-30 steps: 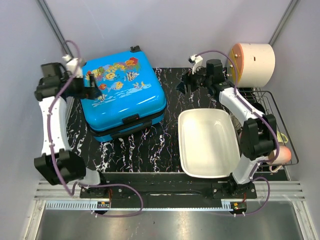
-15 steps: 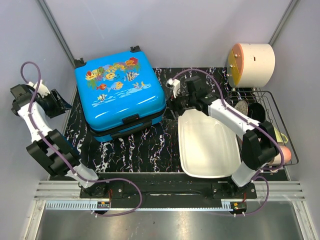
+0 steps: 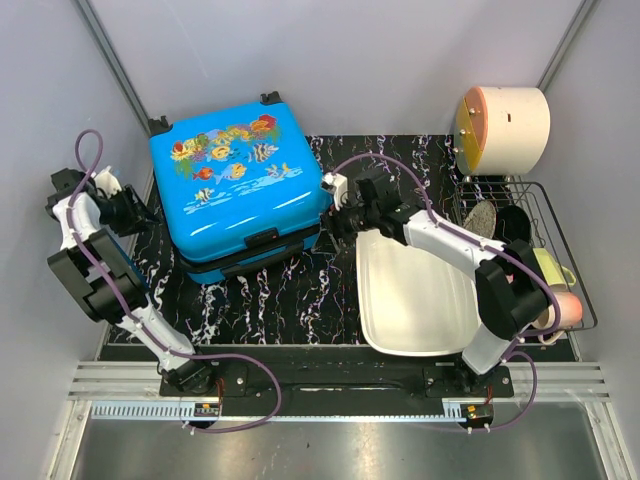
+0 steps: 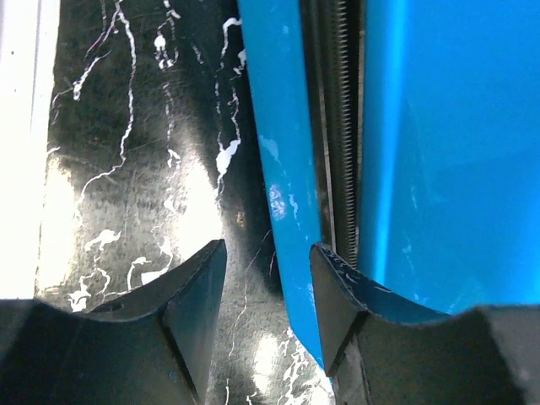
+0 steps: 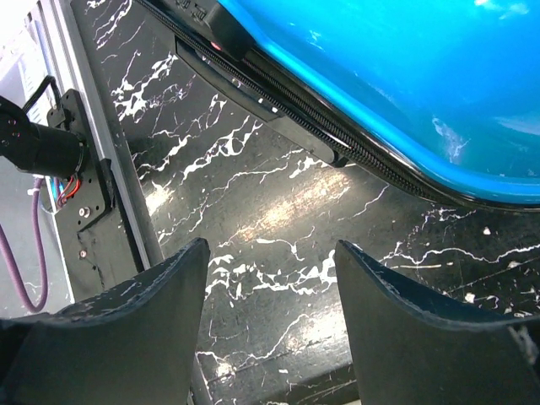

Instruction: Open, take out, and arrange the luggage

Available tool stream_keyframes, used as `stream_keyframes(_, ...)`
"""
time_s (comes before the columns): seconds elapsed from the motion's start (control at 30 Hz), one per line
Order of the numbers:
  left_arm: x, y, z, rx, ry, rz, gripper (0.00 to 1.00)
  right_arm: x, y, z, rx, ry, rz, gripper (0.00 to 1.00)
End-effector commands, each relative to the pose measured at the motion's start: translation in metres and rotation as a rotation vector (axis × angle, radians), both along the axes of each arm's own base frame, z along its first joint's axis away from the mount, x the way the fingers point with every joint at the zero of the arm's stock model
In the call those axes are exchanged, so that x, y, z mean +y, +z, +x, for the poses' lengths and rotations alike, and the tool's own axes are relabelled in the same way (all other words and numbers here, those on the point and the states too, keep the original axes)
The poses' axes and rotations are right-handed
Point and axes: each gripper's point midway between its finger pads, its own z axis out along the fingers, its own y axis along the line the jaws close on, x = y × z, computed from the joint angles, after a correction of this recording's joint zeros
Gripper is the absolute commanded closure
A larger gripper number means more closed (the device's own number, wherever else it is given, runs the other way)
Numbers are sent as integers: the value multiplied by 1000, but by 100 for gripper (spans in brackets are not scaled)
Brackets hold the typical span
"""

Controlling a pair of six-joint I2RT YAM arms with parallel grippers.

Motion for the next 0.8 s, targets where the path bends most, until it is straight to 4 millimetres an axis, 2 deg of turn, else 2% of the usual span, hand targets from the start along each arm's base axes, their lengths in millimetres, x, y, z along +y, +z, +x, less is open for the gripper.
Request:
stream_keyframes(0.0, 5, 27, 26, -111, -36, 72, 51, 9, 7, 6, -30, -9, 48, 30)
stream_keyframes(0.33, -15, 45, 40, -150, -86, 98, 54, 9, -3, 2, -8, -10, 45, 30)
stream_keyframes(0.4, -18, 39, 44, -133, -96, 107, 57, 10, -4, 2, -5, -5, 47, 30)
stream_keyframes(0.57, -7, 26, 55, -107, -84, 166, 65, 11, -2, 8, -15, -23, 44, 30)
stream_keyframes(0.6, -3, 18, 56, -87, -78, 167, 69, 10, -2, 10, -17, -32, 40, 29)
stream_keyframes(0.7, 1, 7, 54, -48, -85, 196, 75, 11, -3, 9, -7, -37, 41, 29)
stream_keyframes(0.77, 1, -6, 46, -6, -95, 215, 79, 12, -5, 8, 10, -42, 39, 30)
